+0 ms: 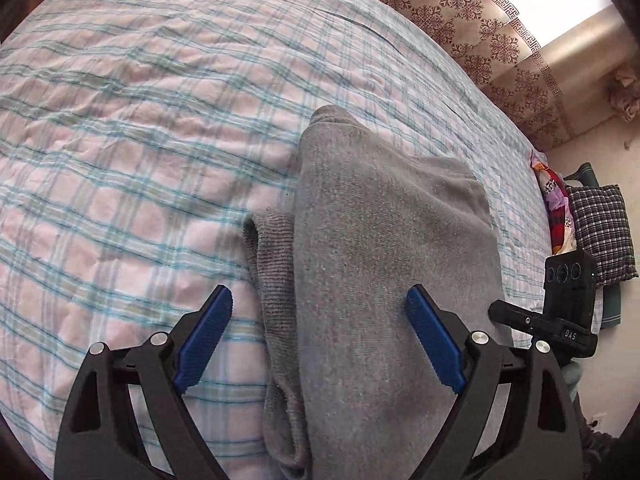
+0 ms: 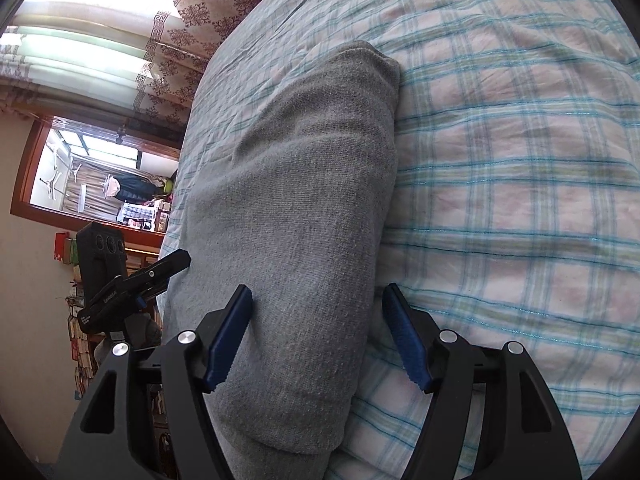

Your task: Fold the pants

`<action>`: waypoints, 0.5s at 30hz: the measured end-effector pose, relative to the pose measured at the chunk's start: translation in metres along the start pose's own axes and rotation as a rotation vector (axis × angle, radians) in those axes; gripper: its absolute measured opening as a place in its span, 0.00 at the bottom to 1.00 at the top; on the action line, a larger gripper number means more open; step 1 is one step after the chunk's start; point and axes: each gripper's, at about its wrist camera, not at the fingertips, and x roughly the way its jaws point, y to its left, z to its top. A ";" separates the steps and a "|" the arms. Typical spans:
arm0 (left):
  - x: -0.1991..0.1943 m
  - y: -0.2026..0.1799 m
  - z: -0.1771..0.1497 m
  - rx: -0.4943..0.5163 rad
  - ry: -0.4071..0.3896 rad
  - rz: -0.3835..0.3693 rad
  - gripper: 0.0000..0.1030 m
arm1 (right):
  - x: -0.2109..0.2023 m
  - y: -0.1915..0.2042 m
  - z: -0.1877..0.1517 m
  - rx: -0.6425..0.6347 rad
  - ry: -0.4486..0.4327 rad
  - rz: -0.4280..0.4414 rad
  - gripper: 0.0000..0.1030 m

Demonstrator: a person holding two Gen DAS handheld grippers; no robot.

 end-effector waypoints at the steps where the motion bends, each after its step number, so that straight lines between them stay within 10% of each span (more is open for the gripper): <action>1: 0.004 0.002 0.002 0.000 0.011 -0.012 0.87 | 0.001 0.000 0.001 0.003 0.001 0.001 0.66; 10: 0.024 0.005 0.007 -0.014 0.021 -0.122 0.85 | 0.019 -0.006 0.017 0.036 0.014 0.037 0.67; 15: 0.027 0.002 0.007 -0.016 0.026 -0.144 0.63 | 0.027 0.004 0.021 -0.013 0.020 0.033 0.61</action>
